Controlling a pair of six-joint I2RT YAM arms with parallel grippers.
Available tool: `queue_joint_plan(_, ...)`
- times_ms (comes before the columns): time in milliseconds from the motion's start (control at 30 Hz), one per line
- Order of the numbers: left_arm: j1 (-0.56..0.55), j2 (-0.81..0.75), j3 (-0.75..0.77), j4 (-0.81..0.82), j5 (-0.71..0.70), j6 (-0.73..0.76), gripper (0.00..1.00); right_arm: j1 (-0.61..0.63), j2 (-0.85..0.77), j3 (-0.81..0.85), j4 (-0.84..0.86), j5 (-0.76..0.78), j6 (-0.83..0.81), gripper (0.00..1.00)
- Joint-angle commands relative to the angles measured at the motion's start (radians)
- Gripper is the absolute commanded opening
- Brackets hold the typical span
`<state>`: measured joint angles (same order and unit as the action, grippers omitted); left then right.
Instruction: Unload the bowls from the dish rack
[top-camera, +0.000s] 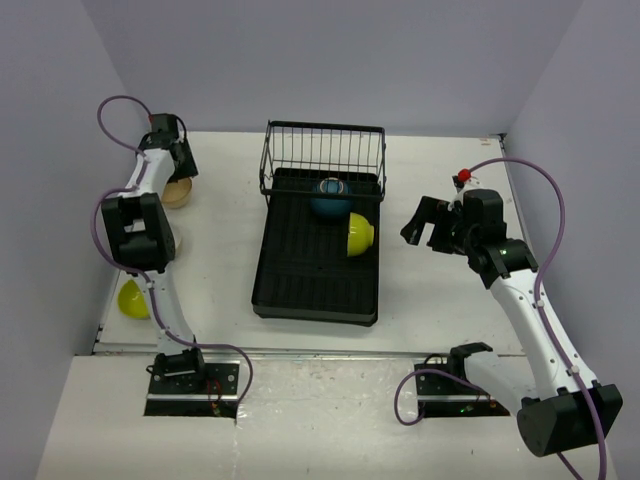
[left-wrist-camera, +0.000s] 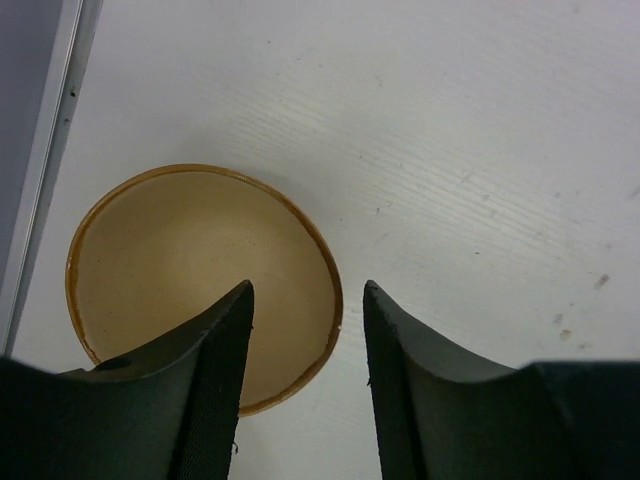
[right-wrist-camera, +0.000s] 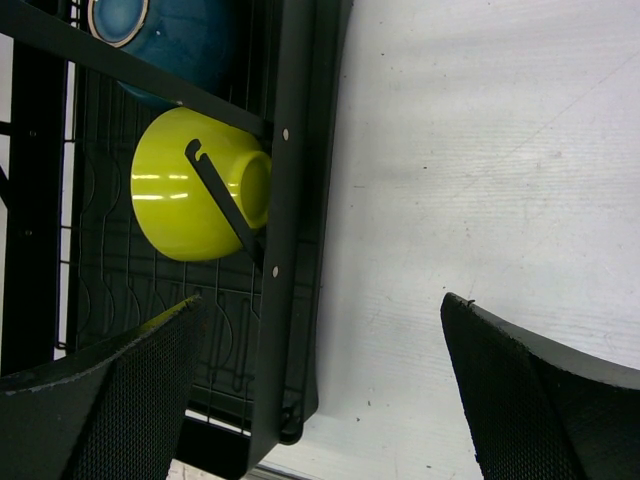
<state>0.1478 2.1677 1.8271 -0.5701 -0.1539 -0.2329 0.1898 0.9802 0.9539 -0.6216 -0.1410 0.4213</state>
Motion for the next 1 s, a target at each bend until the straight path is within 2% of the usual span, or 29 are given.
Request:
queue_joint_plan(0,-0.007,-0.121,0.066,0.03,0.076,-0.029,0.5,0.005,-0.023,0.023,-0.004,0.011,0.007,0.99)
queue_joint_plan(133,-0.008,-0.218,0.063,0.03,0.145,-0.065,0.53,0.005,-0.021,0.028,-0.013,0.029,0.007,0.99)
queue_joint_plan(233,0.006,-0.334,-0.007,0.05,0.226,-0.13,0.53,0.005,-0.009,0.034,-0.023,0.044,0.019,0.99)
queue_joint_plan(300,0.022,-0.476,-0.165,0.105,0.38,-0.225,0.49,0.005,0.018,0.045,-0.033,0.064,0.034,0.99)
queue_joint_plan(333,0.027,-0.538,-0.34,0.212,0.515,-0.264,0.49,0.005,0.028,0.048,-0.038,0.067,0.04,0.99)
queue_joint_plan(367,0.027,-0.596,-0.445,0.276,0.58,-0.304,0.5,0.005,0.038,0.052,-0.038,0.072,0.048,0.99)
queue_joint_plan(400,0.024,-0.731,-0.545,0.359,0.637,-0.409,0.5,0.005,0.063,0.055,-0.038,0.07,0.056,0.99)
queue_joint_plan(433,0.019,-0.797,-0.768,0.566,0.75,-0.484,0.5,0.005,0.075,0.062,-0.044,0.07,0.057,0.99)
queue_joint_plan(467,0.004,-0.85,-0.873,0.678,0.799,-0.555,0.49,0.005,0.086,0.069,-0.044,0.066,0.059,0.99)
queue_joint_plan(500,-0.01,-0.943,-0.958,0.766,0.829,-0.676,0.48,0.005,0.095,0.072,-0.043,0.058,0.059,0.99)
queue_joint_plan(533,-0.034,-0.982,-1.103,0.906,0.85,-0.725,0.47,0.005,0.112,0.074,-0.04,0.058,0.059,0.99)
queue_joint_plan(633,-0.187,-1.06,-1.242,1.033,0.826,-0.778,0.44,0.003,0.15,0.088,-0.035,0.07,0.066,0.99)
queue_joint_plan(700,-0.296,-1.089,-1.281,1.082,0.798,-0.804,0.43,0.003,0.176,0.097,-0.041,0.066,0.077,0.98)
queue_joint_plan(767,-0.384,-1.108,-1.319,1.142,0.734,-0.815,0.44,0.003,0.193,0.094,-0.041,0.054,0.091,0.88)
queue_joint_plan(800,-0.408,-1.114,-1.333,1.17,0.716,-0.827,0.44,0.003,0.195,0.089,-0.033,0.05,0.099,0.75)
queue_joint_plan(867,-0.47,-1.105,-1.342,1.2,0.68,-0.85,0.45,0.003,0.198,0.079,-0.027,0.034,0.103,0.57)
queue_joint_plan(900,-0.488,-1.094,-1.354,1.248,0.672,-0.856,0.45,0.003,0.202,0.078,-0.026,0.029,0.105,0.38)
queue_joint_plan(933,-0.508,-1.088,-1.356,1.254,0.642,-0.861,0.47,0.003,0.207,0.077,-0.027,0.024,0.105,0.26)
queue_joint_plan(967,-0.545,-1.071,-1.358,1.262,0.627,-0.864,0.47,0.003,0.216,0.077,-0.029,0.023,0.108,0.2)
